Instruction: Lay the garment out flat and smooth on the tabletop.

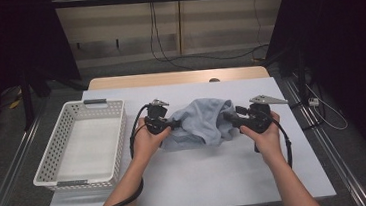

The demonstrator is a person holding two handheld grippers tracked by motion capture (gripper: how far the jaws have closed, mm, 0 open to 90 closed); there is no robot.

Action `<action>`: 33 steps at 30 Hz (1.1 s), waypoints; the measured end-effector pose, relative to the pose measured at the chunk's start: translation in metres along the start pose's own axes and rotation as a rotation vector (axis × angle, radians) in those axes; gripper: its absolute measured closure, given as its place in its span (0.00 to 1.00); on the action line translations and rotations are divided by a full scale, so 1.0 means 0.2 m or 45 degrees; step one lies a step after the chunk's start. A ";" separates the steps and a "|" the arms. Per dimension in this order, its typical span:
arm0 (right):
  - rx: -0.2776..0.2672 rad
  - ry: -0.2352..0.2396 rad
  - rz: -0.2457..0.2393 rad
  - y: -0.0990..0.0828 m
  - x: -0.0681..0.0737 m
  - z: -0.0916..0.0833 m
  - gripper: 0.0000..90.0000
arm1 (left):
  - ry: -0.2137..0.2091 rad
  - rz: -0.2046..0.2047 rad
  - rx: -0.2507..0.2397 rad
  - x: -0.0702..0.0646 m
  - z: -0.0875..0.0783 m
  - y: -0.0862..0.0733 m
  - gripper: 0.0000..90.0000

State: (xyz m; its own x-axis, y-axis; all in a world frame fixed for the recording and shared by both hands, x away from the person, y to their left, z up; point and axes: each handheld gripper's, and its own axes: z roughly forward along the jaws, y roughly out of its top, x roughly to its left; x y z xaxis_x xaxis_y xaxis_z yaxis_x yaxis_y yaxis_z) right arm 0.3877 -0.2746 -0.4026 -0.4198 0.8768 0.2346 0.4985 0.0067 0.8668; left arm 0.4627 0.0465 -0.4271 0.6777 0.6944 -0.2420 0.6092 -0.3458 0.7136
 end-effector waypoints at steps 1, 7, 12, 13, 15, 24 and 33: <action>-0.007 -0.002 0.002 -0.01 0.00 -0.02 0.40 | -0.010 0.012 0.003 0.00 0.00 0.00 0.85; 0.032 0.036 -0.030 -0.07 -0.01 -0.06 0.42 | -0.034 0.029 -0.006 0.00 0.00 0.00 0.84; 0.098 0.058 -0.044 -0.15 0.01 0.02 0.43 | -0.037 0.032 -0.014 0.01 0.00 -0.01 0.83; 0.119 0.073 -0.048 -0.16 0.01 0.04 0.42 | -0.040 0.029 -0.016 0.01 0.00 -0.01 0.82; 0.156 0.086 -0.068 -0.17 0.03 0.07 0.41 | -0.042 0.029 -0.014 0.01 0.00 -0.01 0.82; 0.171 0.101 -0.097 -0.18 0.06 0.05 0.41 | -0.029 0.017 -0.011 0.01 -0.01 -0.01 0.74; 0.187 0.087 -0.096 -0.22 0.03 0.01 0.42 | -0.031 0.031 0.000 0.01 -0.03 -0.01 0.63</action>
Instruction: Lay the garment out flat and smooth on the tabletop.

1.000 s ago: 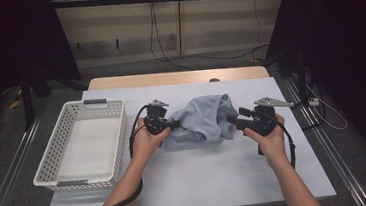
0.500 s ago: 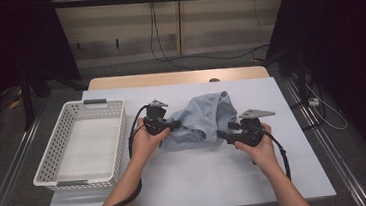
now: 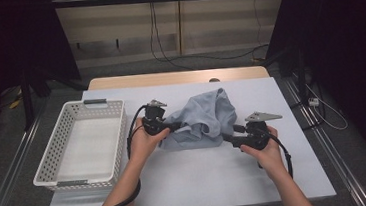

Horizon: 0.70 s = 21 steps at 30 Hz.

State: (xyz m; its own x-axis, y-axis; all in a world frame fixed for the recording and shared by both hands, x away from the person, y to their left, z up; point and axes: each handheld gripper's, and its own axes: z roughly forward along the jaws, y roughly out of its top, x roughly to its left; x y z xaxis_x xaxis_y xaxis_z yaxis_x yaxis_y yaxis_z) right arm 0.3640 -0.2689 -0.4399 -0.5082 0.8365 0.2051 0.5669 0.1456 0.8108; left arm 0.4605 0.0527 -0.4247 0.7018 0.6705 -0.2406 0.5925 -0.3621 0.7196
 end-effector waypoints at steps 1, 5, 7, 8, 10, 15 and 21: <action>0.005 0.012 -0.011 0.00 0.01 0.01 0.42 | 0.001 -0.002 0.000 0.00 0.00 0.00 0.63; 0.014 0.041 -0.046 0.00 0.05 0.03 0.43 | -0.006 -0.006 -0.001 0.00 0.00 0.00 0.63; 0.029 0.049 -0.054 0.00 0.06 0.05 0.43 | -0.006 -0.007 0.000 0.01 0.00 0.00 0.63; 0.037 0.055 -0.062 0.00 0.07 0.06 0.43 | -0.007 -0.010 0.000 0.00 0.00 0.00 0.63; 0.048 0.067 -0.075 0.00 0.09 0.08 0.44 | -0.011 -0.023 -0.006 0.01 0.01 -0.01 0.63; 0.056 0.108 -0.090 0.01 0.14 0.14 0.47 | -0.027 -0.033 0.004 0.02 0.01 -0.01 0.67; 0.083 0.039 -0.071 0.01 0.13 0.21 0.48 | -0.028 -0.032 -0.004 0.01 0.00 -0.01 0.66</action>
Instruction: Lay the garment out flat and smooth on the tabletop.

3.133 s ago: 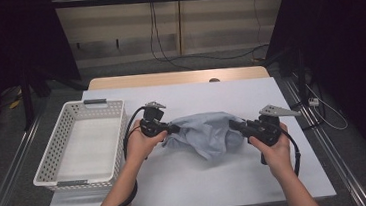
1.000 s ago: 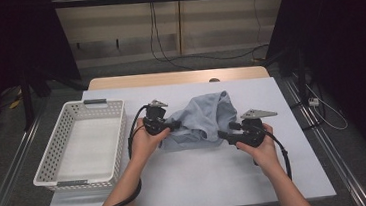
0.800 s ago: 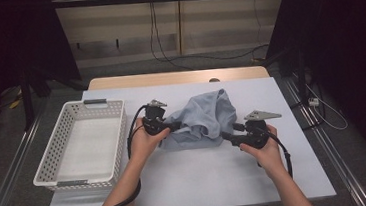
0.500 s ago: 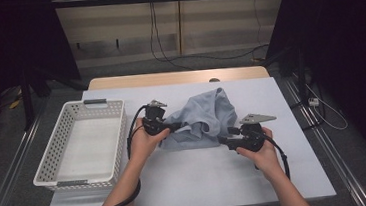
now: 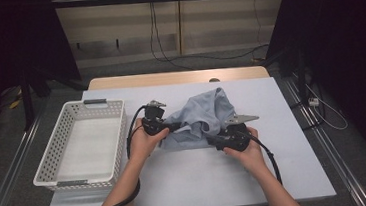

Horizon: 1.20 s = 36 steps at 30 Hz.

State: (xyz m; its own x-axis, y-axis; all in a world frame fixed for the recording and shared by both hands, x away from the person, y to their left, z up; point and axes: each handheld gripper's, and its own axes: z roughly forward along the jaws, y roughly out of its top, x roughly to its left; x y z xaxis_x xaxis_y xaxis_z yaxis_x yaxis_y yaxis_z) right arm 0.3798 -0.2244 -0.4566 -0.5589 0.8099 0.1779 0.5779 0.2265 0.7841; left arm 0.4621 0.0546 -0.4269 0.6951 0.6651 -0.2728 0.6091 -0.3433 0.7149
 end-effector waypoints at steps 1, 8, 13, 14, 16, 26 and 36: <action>0.003 -0.008 0.011 0.00 -0.01 0.00 0.49 | 0.000 0.002 0.004 0.00 0.00 0.00 0.64; -0.116 0.022 0.042 0.03 -0.03 -0.07 0.61 | 0.000 0.024 -0.004 -0.02 -0.04 0.02 0.48; -0.147 0.053 0.055 0.05 -0.02 -0.09 0.69 | 0.005 0.042 0.001 -0.02 -0.03 0.01 0.47; -0.155 0.049 0.055 0.06 -0.02 -0.09 0.72 | 0.002 0.037 -0.002 -0.02 -0.03 0.01 0.47; -0.181 0.046 0.068 0.06 -0.03 -0.09 0.77 | 0.001 0.034 -0.002 -0.02 -0.03 0.01 0.47; -0.233 0.042 0.095 0.10 -0.06 -0.11 0.97 | 0.007 0.064 -0.047 -0.04 -0.09 0.05 0.34; -0.199 0.027 0.079 0.11 -0.07 -0.10 0.98 | -0.018 0.151 -0.082 -0.14 -0.16 0.09 0.29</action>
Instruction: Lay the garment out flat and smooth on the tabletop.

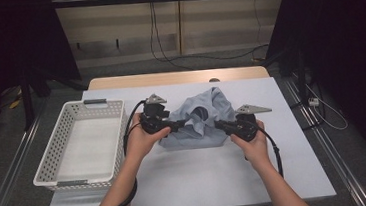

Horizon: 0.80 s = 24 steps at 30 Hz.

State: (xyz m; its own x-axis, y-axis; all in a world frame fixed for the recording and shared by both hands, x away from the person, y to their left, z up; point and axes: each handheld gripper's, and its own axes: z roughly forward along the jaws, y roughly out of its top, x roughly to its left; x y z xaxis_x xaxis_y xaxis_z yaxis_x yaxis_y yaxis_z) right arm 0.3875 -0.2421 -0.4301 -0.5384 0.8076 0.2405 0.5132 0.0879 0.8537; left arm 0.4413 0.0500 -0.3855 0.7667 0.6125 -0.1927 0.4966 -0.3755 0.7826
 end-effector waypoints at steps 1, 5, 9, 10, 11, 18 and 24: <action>0.001 0.001 0.000 0.00 0.00 0.00 0.98 | -0.008 0.017 0.001 -0.02 0.00 0.01 0.30; 0.014 0.002 -0.003 0.01 0.01 0.00 0.98 | -0.064 0.034 0.013 -0.07 0.03 0.00 0.37; 0.017 -0.007 -0.001 0.01 0.01 0.00 0.98 | -0.092 0.064 0.059 -0.12 0.10 -0.02 0.45; 0.018 -0.007 -0.001 0.01 0.01 0.00 0.98 | -0.095 0.061 0.070 -0.14 0.13 -0.03 0.46; 0.018 -0.011 -0.003 0.01 0.01 -0.01 0.98 | -0.096 0.066 0.081 -0.14 0.15 -0.04 0.46; 0.039 -0.018 -0.011 0.01 0.00 0.00 0.98 | -0.046 0.080 0.089 -0.13 0.28 -0.12 0.49; 0.037 -0.026 -0.005 0.01 -0.01 0.00 0.98 | 0.004 0.168 0.112 -0.15 0.34 -0.16 0.53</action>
State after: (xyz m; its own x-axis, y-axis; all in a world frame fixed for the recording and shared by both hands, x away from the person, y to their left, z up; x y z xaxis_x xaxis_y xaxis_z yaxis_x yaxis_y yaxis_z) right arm 0.3892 -0.2437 -0.4291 -0.5265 0.8192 0.2275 0.5304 0.1074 0.8409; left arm 0.4308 -0.0034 -0.4453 0.8264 0.5559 -0.0892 0.4253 -0.5125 0.7459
